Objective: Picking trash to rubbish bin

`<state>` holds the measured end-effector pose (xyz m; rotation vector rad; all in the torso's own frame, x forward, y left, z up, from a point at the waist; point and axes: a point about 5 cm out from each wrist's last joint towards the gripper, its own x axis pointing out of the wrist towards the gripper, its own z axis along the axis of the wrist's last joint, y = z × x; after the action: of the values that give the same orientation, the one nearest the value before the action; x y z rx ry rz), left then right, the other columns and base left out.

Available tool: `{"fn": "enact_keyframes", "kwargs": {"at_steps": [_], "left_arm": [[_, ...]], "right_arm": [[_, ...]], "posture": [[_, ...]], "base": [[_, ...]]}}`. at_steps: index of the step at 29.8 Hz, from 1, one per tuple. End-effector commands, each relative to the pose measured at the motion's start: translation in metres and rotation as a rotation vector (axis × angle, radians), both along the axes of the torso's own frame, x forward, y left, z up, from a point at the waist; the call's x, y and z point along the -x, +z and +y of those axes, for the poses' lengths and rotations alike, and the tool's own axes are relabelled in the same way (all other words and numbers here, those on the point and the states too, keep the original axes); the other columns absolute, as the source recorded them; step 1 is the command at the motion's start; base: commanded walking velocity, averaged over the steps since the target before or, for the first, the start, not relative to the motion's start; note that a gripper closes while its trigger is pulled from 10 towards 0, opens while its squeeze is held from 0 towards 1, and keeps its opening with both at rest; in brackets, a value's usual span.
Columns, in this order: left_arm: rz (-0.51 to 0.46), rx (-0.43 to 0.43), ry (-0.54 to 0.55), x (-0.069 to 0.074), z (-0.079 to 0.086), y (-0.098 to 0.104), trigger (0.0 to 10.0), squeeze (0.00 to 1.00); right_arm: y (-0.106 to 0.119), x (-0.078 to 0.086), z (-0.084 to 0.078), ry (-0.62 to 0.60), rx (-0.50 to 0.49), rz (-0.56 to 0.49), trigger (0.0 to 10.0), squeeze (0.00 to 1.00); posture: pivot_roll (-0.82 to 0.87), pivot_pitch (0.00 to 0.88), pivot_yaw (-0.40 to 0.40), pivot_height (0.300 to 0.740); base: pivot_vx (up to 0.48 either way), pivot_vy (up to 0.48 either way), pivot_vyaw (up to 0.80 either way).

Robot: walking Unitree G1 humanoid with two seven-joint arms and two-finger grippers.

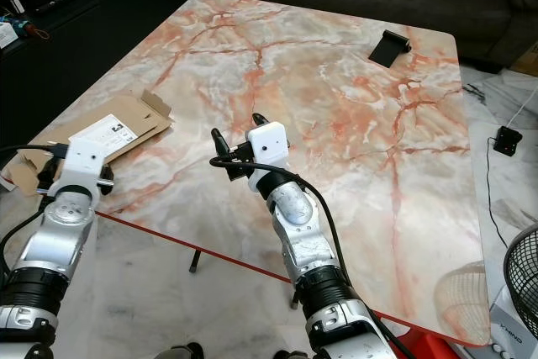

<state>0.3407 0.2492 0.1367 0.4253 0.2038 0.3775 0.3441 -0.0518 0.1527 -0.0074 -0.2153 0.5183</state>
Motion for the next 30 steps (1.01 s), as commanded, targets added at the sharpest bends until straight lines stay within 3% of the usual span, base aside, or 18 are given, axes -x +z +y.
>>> {"fn": "enact_keyframes", "kwargs": {"at_steps": [1, 9, 13, 15, 20, 23, 30], "left_arm": [[-0.028, 0.026, 0.029, -0.001, 0.004, 0.005, 10.0, 0.0], [-0.151, 0.115, 0.006, -0.002, -0.002, 0.017, 10.0, 0.0], [-0.274, 0.107, -0.075, 0.001, -0.013, 0.031, 10.0, 0.0], [-0.341, 0.153, -0.073, 0.006, -0.013, 0.034, 10.0, 0.0], [-0.37, 0.221, 0.064, 0.015, 0.008, 0.026, 10.0, 0.0], [-0.319, 0.198, 0.1, 0.019, 0.02, 0.015, 10.0, 0.0], [-0.326, 0.325, 0.212, 0.026, 0.04, 0.001, 10.0, 0.0]], "right_arm": [[0.002, 0.001, 0.0, 0.002, -0.007, -0.006, 10.0, 0.0], [0.001, 0.001, 0.0, 0.003, -0.005, -0.005, 10.0, 0.0], [0.001, 0.001, 0.0, 0.003, -0.004, -0.004, 10.0, 0.0], [0.001, 0.001, 0.0, 0.002, -0.004, -0.004, 10.0, 0.0], [0.001, 0.001, 0.0, 0.001, -0.005, -0.002, 10.0, 0.0], [0.0, 0.001, 0.001, 0.003, -0.004, -0.001, 10.0, 0.0], [0.0, 0.002, 0.0, -0.001, -0.005, -0.001, 10.0, 0.0]], "posture": [[0.14, 0.15, -0.036, 0.74], [0.15, 0.153, -0.039, 0.74], [0.15, 0.154, -0.038, 0.74], [0.14, 0.153, -0.036, 0.74], [0.15, 0.153, -0.037, 0.74], [0.15, 0.153, -0.036, 0.74], [0.14, 0.153, -0.035, 0.74]], "base": [[0.0, 0.0, 0.0], [0.0, 0.0, 0.0], [0.0, 0.0, 0.0], [0.0, 0.0, 0.0], [0.0, 0.0, 0.0], [0.0, 0.0, 0.0], [0.0, 0.0, 0.0]]}}
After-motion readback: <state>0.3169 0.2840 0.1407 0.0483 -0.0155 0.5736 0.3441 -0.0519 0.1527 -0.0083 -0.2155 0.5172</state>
